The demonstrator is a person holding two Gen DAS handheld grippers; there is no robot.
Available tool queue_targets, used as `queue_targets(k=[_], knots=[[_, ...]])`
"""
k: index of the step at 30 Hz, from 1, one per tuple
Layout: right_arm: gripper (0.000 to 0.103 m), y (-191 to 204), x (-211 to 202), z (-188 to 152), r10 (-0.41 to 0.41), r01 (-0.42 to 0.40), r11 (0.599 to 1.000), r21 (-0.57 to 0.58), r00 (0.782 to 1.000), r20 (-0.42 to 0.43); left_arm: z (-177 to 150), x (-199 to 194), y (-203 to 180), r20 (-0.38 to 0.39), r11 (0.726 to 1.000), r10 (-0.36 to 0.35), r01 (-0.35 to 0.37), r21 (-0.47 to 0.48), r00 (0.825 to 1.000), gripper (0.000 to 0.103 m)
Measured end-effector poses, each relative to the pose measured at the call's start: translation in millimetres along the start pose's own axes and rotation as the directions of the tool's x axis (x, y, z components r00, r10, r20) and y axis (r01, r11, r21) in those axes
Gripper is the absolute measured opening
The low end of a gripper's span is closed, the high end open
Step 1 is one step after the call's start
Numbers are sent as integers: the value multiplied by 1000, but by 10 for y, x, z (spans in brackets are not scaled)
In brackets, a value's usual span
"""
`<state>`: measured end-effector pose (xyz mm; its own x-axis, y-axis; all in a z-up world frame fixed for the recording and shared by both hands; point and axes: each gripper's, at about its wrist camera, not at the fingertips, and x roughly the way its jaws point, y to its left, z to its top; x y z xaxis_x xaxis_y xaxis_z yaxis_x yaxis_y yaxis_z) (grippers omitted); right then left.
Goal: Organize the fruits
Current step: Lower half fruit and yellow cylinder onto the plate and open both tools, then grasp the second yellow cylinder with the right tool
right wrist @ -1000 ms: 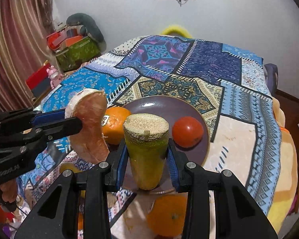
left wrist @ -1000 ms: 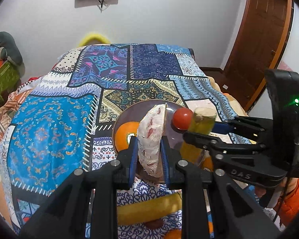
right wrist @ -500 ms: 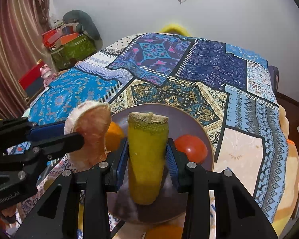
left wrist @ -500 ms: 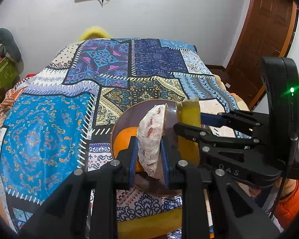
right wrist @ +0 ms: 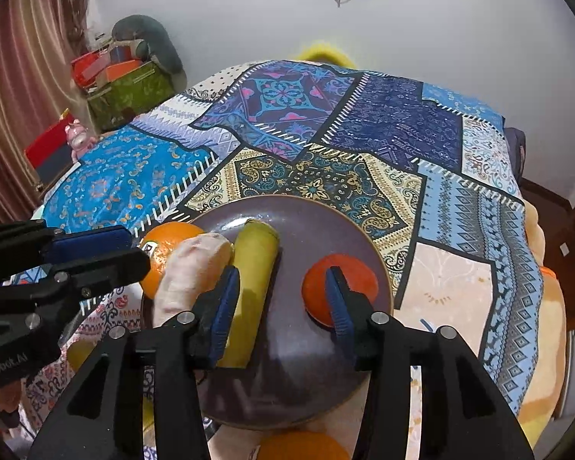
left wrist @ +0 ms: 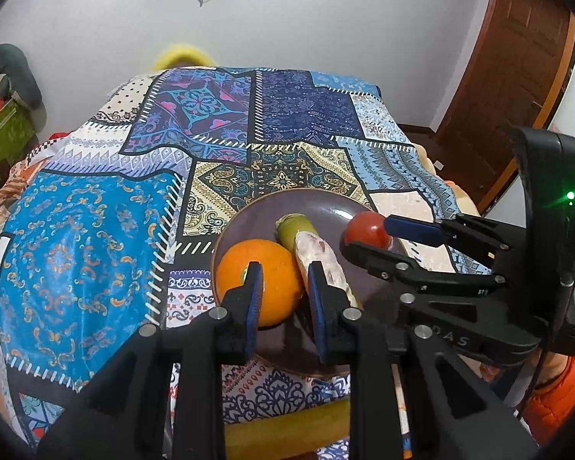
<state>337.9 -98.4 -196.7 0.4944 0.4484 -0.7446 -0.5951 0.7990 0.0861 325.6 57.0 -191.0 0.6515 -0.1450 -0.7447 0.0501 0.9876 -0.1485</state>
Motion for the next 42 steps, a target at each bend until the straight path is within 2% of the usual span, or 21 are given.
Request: queue_targets(k=[9, 15, 20, 26, 33, 34, 36, 42], knots=[[46, 138, -382, -112, -7, 8, 1000, -26, 999, 32, -134, -360, 47, 15, 999, 46, -46, 8, 999, 28], [52, 317, -629, -247, -2, 5, 998, -62, 999, 47, -323, -599, 119, 13, 997, 79, -79, 3, 997, 38], [56, 482, -665, -399, 31, -30, 996, -80, 999, 17, -535, -724, 183, 0, 994, 106, -106, 12, 994, 50], [56, 738, -492, -626, 61, -69, 990, -126, 996, -64, -859, -658, 385, -72, 991, 135, -135, 0, 988, 51], [56, 758, -288, -814, 90, -101, 992, -81, 988, -128, -1152, -432, 653, -167, 984, 164, -174, -44, 972, 51], [54, 741, -270, -817, 104, -114, 991, -68, 985, -135, -1163, -406, 665, -172, 984, 162, -172, -46, 972, 51], [39, 731, -237, -825, 130, -140, 988, -58, 980, -148, -1177, -356, 659, -177, 985, 155, -165, -45, 972, 51], [32, 744, -146, -862, 182, -189, 982, -25, 968, -174, -1117, -254, 546, -167, 984, 172, -178, -16, 971, 49]])
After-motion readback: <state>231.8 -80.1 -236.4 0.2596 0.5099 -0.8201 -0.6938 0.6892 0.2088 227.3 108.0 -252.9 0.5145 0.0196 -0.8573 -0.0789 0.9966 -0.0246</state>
